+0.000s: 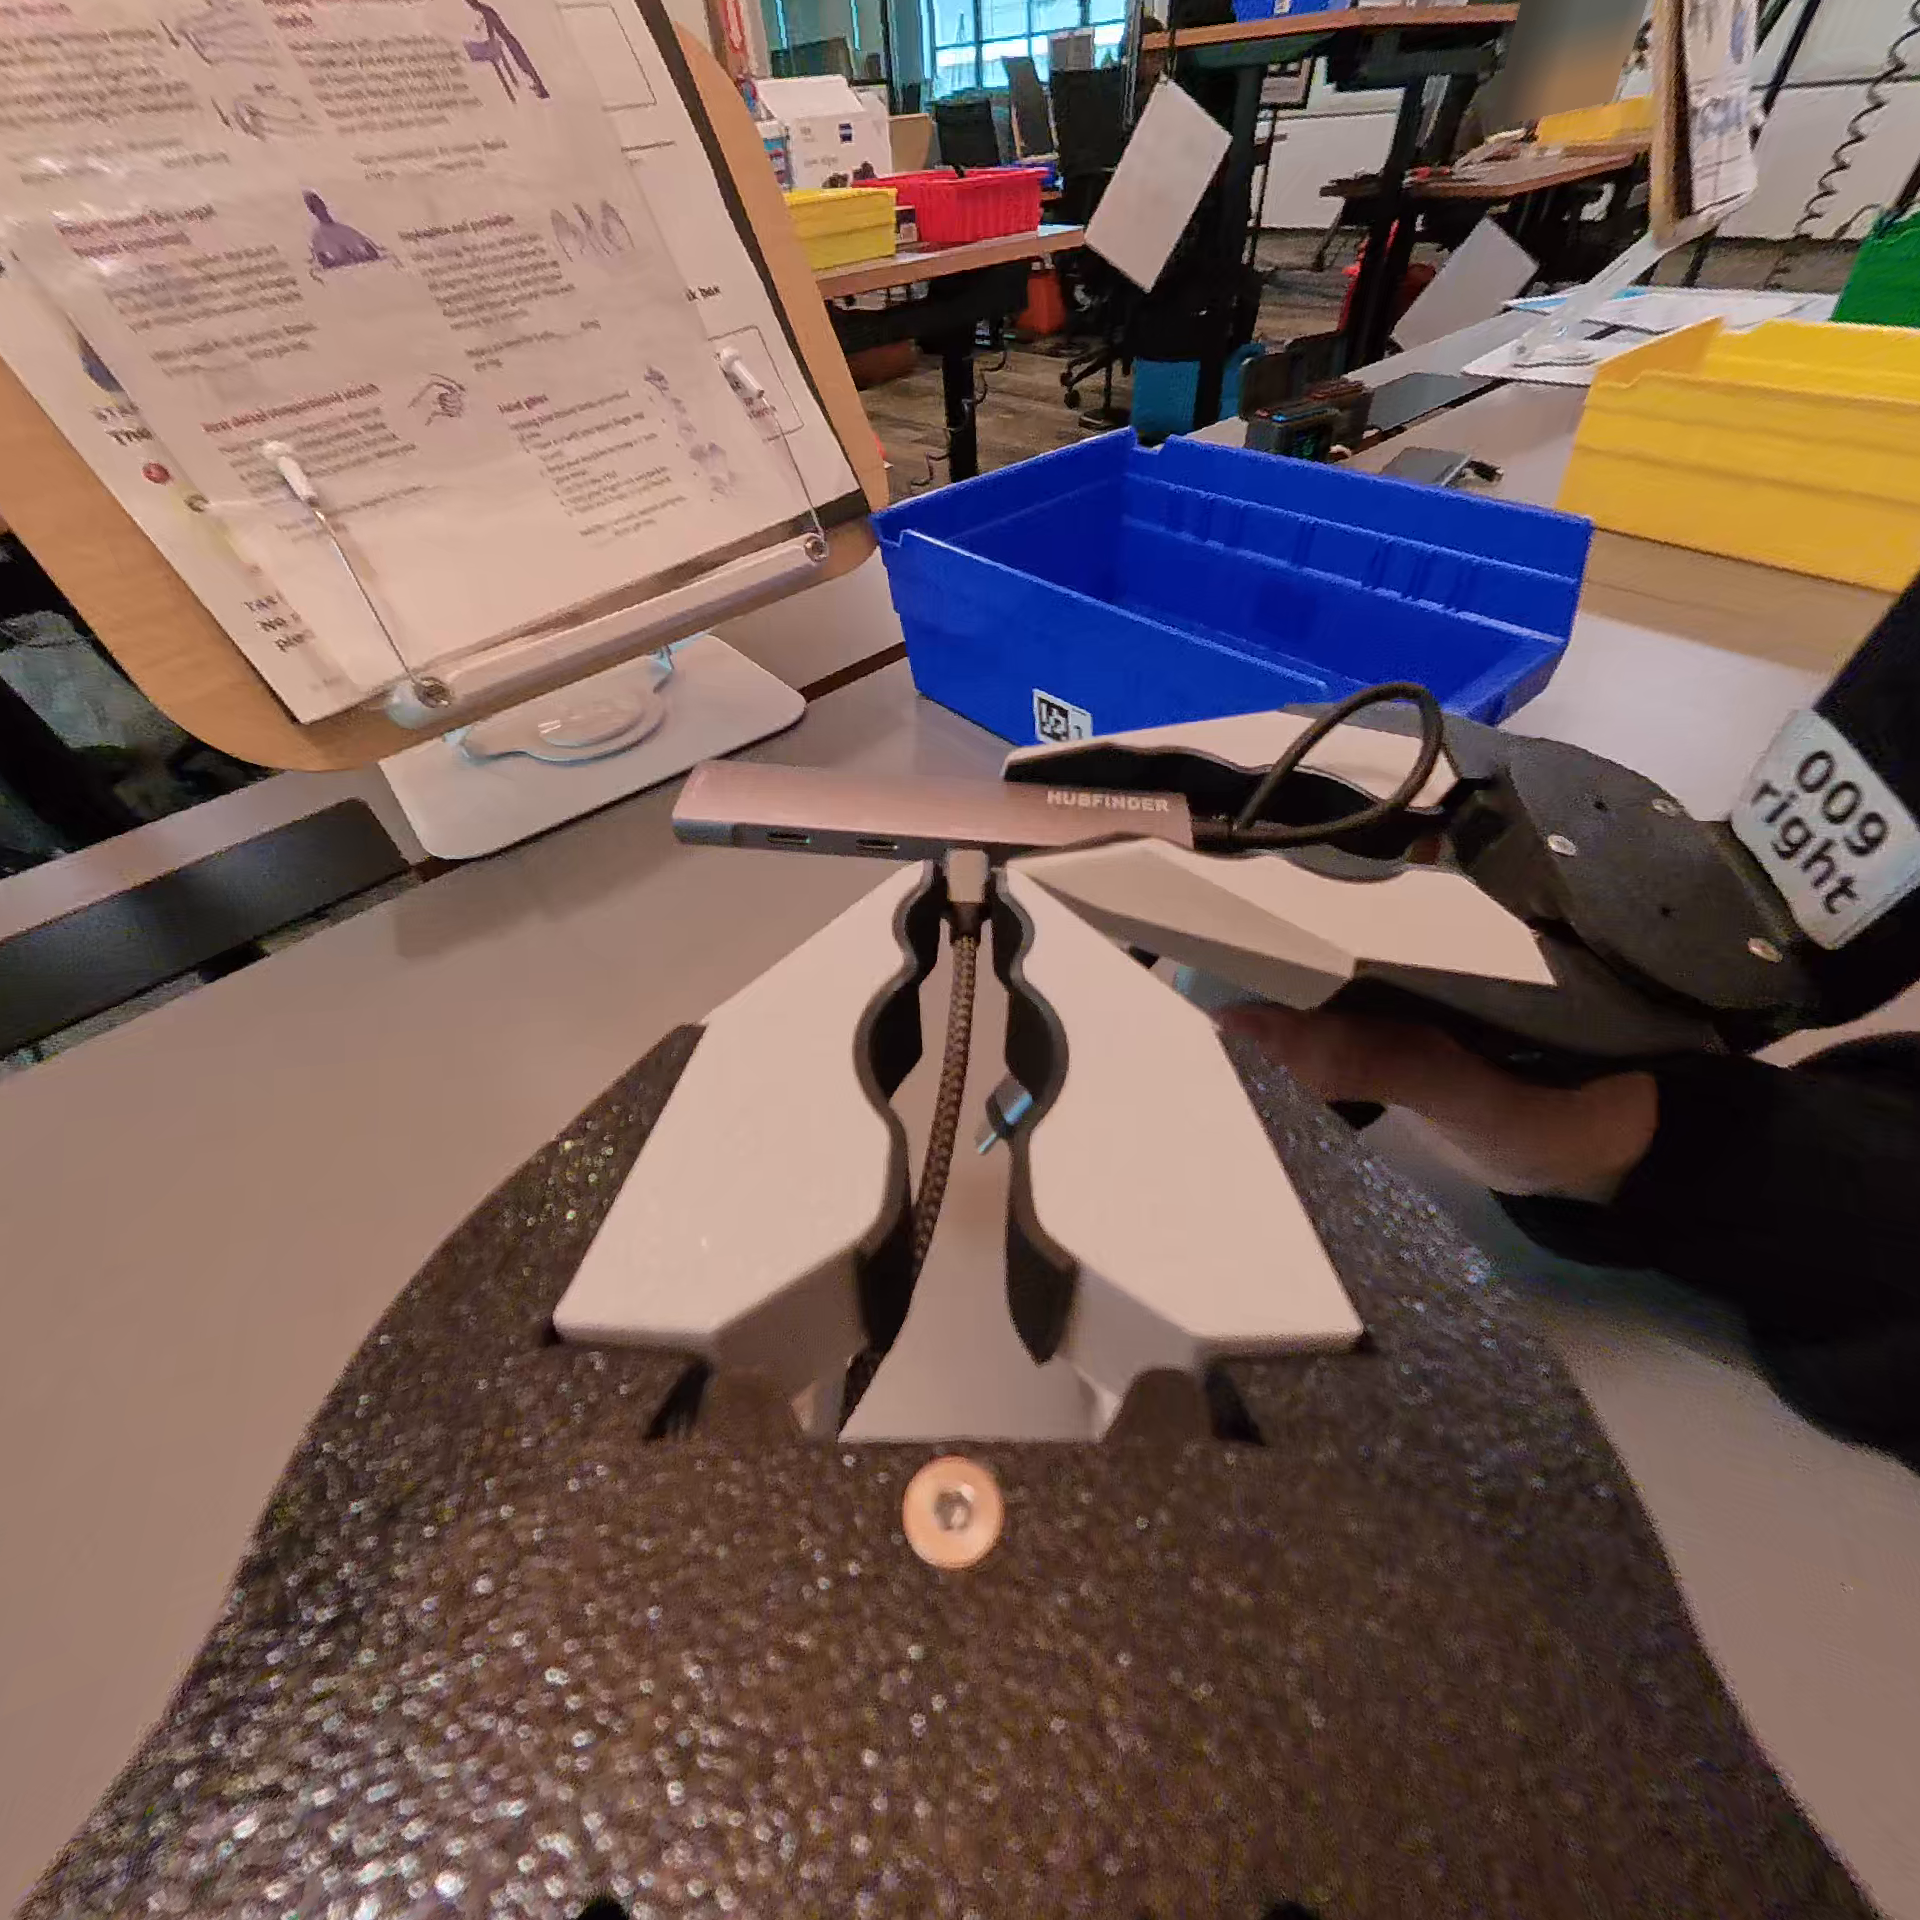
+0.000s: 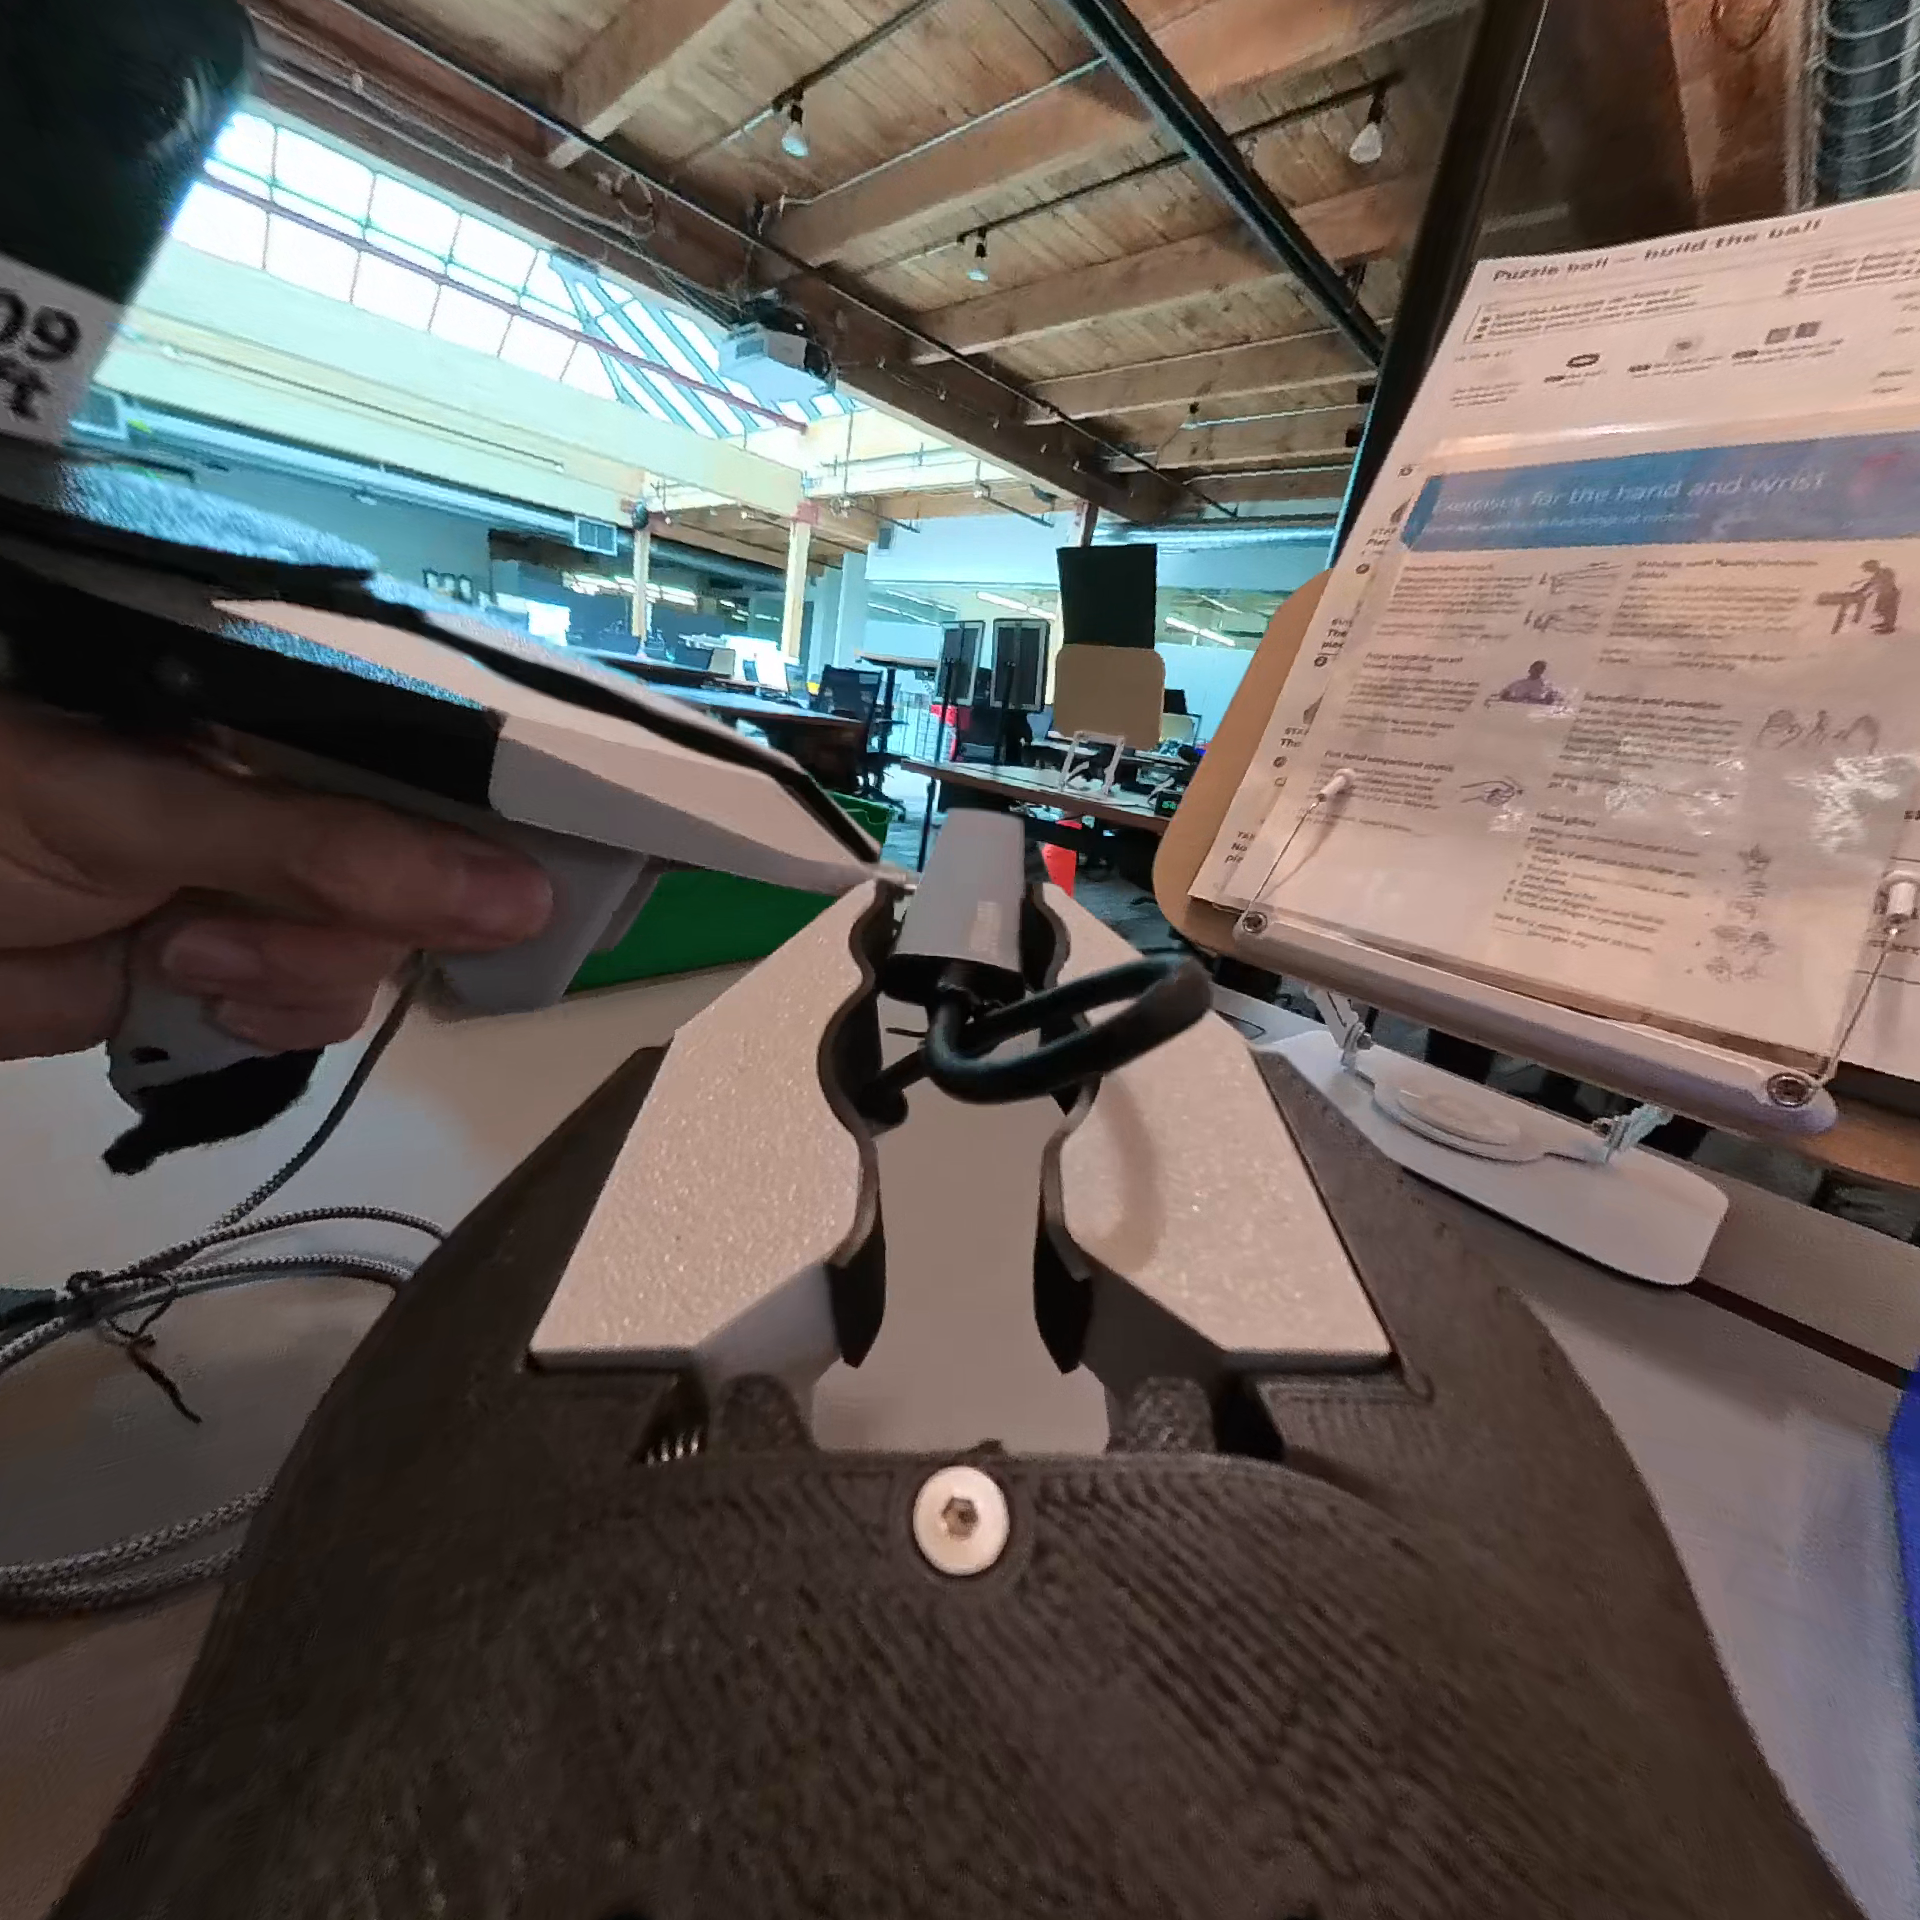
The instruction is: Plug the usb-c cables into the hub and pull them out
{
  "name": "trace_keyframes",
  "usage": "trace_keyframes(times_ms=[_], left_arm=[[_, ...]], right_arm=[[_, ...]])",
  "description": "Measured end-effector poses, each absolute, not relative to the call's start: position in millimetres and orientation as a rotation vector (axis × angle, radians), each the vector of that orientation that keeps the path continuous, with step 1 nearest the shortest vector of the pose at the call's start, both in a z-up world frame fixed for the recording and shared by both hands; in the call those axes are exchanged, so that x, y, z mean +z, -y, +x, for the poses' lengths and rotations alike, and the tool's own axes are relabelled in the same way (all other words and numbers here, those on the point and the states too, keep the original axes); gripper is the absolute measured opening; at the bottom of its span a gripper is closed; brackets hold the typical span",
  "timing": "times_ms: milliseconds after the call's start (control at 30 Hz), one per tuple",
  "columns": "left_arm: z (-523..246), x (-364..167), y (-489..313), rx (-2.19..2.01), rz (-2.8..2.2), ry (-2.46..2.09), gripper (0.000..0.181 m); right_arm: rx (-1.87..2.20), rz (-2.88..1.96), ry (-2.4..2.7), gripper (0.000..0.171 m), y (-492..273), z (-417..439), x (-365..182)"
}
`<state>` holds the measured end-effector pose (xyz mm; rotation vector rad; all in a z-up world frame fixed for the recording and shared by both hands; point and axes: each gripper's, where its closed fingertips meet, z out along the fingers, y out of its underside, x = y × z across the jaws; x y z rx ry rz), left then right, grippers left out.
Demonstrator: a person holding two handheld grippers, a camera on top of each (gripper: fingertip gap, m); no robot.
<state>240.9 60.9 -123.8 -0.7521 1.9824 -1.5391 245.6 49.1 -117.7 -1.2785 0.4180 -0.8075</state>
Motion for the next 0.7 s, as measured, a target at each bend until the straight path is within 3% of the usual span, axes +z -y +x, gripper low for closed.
trace_keyframes(times_ms=[600,700], left_arm=[[239,-113,-61,-1.447,-0.634,-1.898,0.014],[236,-112,-59,-1.463,-0.635,-1.904,0.008]], right_arm=[[-0.775,-1.231,-0.473,0.023,-38,246,-107],[-0.789,-1.233,-0.466,0.023,-39,245,-107]])
